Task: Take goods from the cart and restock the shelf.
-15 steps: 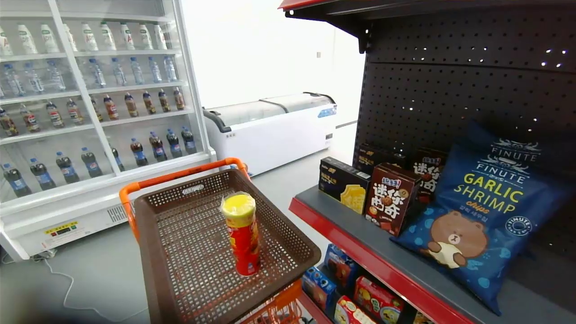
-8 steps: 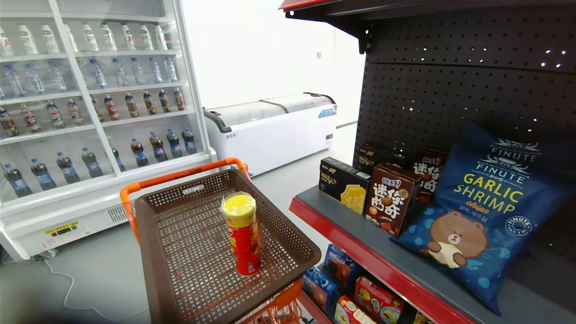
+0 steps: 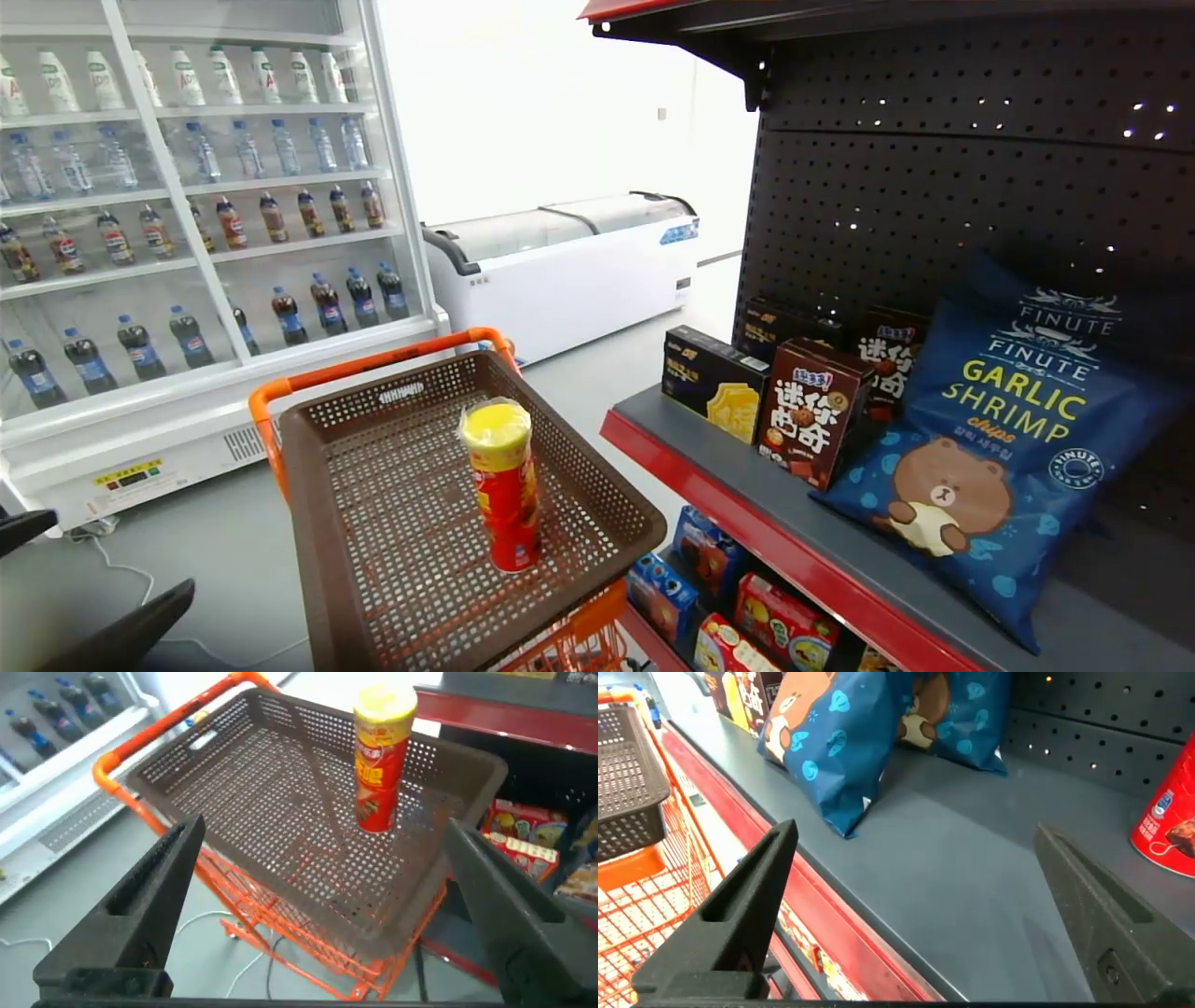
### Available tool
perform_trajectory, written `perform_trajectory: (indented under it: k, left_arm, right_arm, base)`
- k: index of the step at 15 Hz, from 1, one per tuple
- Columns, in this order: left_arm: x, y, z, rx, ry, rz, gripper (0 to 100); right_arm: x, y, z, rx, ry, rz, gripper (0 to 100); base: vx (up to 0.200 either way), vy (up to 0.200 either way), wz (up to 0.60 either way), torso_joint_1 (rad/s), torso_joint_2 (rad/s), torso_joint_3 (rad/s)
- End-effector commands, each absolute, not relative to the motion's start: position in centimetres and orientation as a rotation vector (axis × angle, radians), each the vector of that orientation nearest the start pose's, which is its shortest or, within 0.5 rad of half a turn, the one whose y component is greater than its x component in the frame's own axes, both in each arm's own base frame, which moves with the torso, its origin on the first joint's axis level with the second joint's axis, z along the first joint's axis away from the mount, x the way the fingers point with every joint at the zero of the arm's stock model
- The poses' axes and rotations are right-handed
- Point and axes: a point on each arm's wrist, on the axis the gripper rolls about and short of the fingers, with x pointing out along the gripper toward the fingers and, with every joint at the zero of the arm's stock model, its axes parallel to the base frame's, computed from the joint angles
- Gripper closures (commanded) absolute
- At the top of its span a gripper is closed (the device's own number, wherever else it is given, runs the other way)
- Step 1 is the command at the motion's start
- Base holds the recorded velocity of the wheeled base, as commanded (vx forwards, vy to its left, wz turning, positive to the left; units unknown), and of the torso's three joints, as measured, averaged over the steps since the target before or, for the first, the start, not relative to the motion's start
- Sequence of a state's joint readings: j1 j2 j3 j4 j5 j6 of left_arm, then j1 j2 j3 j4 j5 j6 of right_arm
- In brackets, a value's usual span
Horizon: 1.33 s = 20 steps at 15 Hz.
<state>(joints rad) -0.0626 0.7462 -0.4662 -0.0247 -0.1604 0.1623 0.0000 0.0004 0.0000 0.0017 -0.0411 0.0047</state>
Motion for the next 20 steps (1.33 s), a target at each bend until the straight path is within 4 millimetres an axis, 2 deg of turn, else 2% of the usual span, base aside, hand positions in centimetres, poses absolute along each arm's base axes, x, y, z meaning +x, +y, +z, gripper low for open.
perform_trajectory:
  k: [1,9,11,16,20]
  left_arm:
    - [12.2,-1.9,19.4,0.219,0.380,-0.352,0]
    - [19.4,-3.2,14.8,0.212,0.503,-0.365,0]
    - [21.5,-4.5,13.6,0.185,0.505,-0.392,0]
    - [24.6,-8.4,12.1,0.185,0.516,-0.470,0]
    - [26.6,-9.6,10.1,0.201,0.500,-0.445,0]
  right_arm:
    - [-2.3,-0.1,7.5,0.005,0.001,-0.040,0]
    - [-2.3,-0.1,7.5,0.005,0.001,-0.040,0]
    - [-2.3,-0.1,7.5,0.005,0.001,-0.041,0]
    - [-2.3,-0.1,7.5,0.005,0.001,-0.041,0]
    - [-2.3,-0.1,7.5,0.005,0.001,-0.041,0]
  base:
    - [0.000,0.000,0.00,0.000,0.00,0.000]
    - [0.000,0.000,0.00,0.000,0.00,0.000]
    - [0.000,0.000,0.00,0.000,0.00,0.000]
    - [0.000,0.000,0.00,0.000,0.00,0.000]
    - [0.000,0.000,0.00,0.000,0.00,0.000]
